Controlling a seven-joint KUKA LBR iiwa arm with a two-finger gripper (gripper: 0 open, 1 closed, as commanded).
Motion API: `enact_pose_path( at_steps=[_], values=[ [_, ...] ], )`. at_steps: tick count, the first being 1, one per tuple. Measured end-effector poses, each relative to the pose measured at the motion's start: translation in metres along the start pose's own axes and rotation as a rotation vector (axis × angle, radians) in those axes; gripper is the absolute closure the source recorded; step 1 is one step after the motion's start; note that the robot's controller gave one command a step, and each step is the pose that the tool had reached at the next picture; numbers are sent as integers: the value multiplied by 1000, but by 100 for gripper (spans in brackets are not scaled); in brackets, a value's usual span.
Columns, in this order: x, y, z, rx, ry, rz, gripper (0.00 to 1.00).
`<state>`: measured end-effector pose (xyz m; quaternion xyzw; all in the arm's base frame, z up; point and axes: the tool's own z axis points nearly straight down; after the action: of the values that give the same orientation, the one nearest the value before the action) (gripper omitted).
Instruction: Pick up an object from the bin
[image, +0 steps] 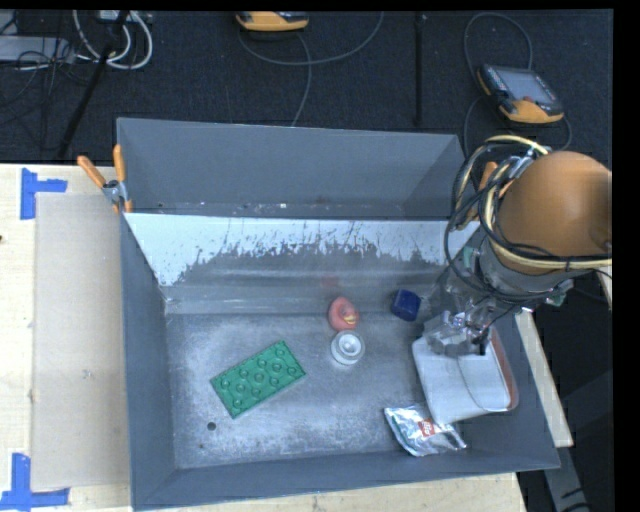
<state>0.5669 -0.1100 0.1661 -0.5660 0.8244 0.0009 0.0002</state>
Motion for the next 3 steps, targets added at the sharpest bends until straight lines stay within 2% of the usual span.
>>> enact_pose_path(
  at_steps=[1, 2, 3],
  values=[
    [0, 0, -1, 0, -1, 5, 0],
    [-12, -10, 88, -2, -20, -258, 0],
    [-67, -11, 37, 6, -5, -233, 0]
  ],
)
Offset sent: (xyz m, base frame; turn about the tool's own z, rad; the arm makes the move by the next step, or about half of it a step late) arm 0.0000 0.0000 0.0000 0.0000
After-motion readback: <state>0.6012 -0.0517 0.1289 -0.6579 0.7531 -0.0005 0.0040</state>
